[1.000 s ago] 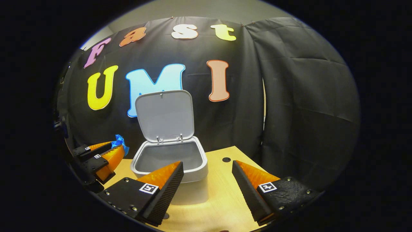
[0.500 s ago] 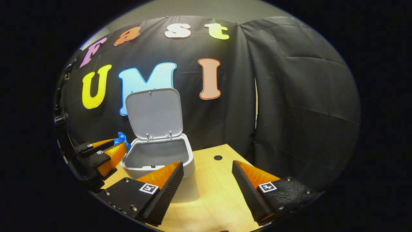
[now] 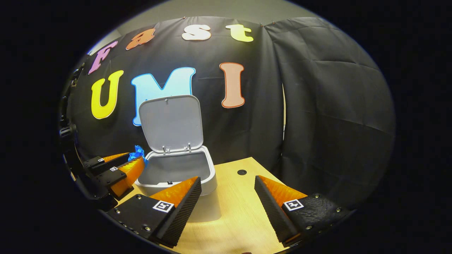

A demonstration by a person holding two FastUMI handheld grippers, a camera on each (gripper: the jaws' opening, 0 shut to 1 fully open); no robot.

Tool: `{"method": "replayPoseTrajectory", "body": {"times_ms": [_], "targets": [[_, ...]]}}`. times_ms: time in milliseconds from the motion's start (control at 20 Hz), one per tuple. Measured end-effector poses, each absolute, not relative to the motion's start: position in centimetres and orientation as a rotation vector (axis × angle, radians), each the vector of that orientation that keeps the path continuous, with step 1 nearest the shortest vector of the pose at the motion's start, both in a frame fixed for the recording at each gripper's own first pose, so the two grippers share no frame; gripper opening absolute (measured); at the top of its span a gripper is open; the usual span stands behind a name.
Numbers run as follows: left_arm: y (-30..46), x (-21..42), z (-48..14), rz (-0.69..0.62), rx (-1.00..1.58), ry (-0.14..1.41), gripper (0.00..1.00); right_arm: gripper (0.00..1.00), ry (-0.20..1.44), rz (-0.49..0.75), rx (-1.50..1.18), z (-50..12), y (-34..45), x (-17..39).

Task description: Press the lid of the desktop garbage bin to open it, pick up the crumpled paper on the desktop and throw it into the bin, then pick up the pop can on the desktop and drop it into the bin, and finally close the garbage bin lid.

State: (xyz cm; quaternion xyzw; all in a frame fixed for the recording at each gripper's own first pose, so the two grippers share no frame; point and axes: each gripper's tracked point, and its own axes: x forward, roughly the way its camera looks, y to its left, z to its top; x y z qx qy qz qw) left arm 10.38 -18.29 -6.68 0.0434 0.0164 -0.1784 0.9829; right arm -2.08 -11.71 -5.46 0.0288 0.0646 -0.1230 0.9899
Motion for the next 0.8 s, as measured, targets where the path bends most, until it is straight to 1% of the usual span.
{"method": "replayPoseTrajectory", "body": {"times_ms": [100, 150, 200, 250, 350, 400, 450, 500, 550, 600, 700, 750, 800], "targets": [[-18.3, 10.3, -6.6, -0.356, 0.089, 0.029, 0.75, 0.98, 0.129, -0.249, 0.058, -5.5, -11.8, -2.1], [-18.3, 10.3, -6.6, -0.358, 0.088, 0.026, 0.74, 0.98, 0.128, -0.251, 0.057, -5.4, -11.8, -2.2], [-18.3, 10.2, -6.4, -0.357, 0.088, 0.022, 0.81, 0.98, 0.128, -0.251, 0.057, -5.5, -11.9, -2.2], [-18.1, 10.1, -6.3, -0.353, 0.089, 0.019, 0.82, 0.98, 0.129, -0.251, 0.056, -5.5, -11.8, -2.3], [-17.8, 9.8, -6.3, -0.346, 0.086, 0.015, 0.77, 0.98, 0.13, -0.249, 0.054, -5.6, -11.7, -2.4], [-17.4, 9.9, -6.0, -0.333, 0.085, 0.01, 0.89, 0.98, 0.13, -0.245, 0.053, -5.6, -11.5, -2.4], [-17.0, 9.9, -5.8, -0.321, 0.081, 0.001, 0.96, 0.98, 0.131, -0.242, 0.052, -5.7, -11.3, -2.4], [-16.6, 9.6, -5.5, -0.312, 0.078, -0.007, 1.0, 0.98, 0.131, -0.237, 0.05, -5.7, -11.2, -2.5], [-16.2, 9.4, -5.3, -0.303, 0.077, -0.015, 0.89, 0.97, 0.133, -0.232, 0.05, -5.8, -11.0, -2.5], [-15.6, 9.4, -5.1, -0.289, 0.078, -0.021, 0.95, 0.97, 0.134, -0.226, 0.049, -6.0, -10.7, -2.5], [-14.3, 9.3, -4.8, -0.261, 0.081, -0.027, 0.95, 0.97, 0.137, -0.211, 0.048, -6.0, -10.1, -2.5], [-13.6, 9.2, -4.7, -0.247, 0.08, -0.029, 1.0, 0.97, 0.138, -0.201, 0.045, -6.2, -9.7, -2.4], [-12.9, 9.0, -4.6, -0.232, 0.078, -0.029, 1.0, 0.97, 0.141, -0.19, 0.043, -6.4, -9.3, -2.3]]}}
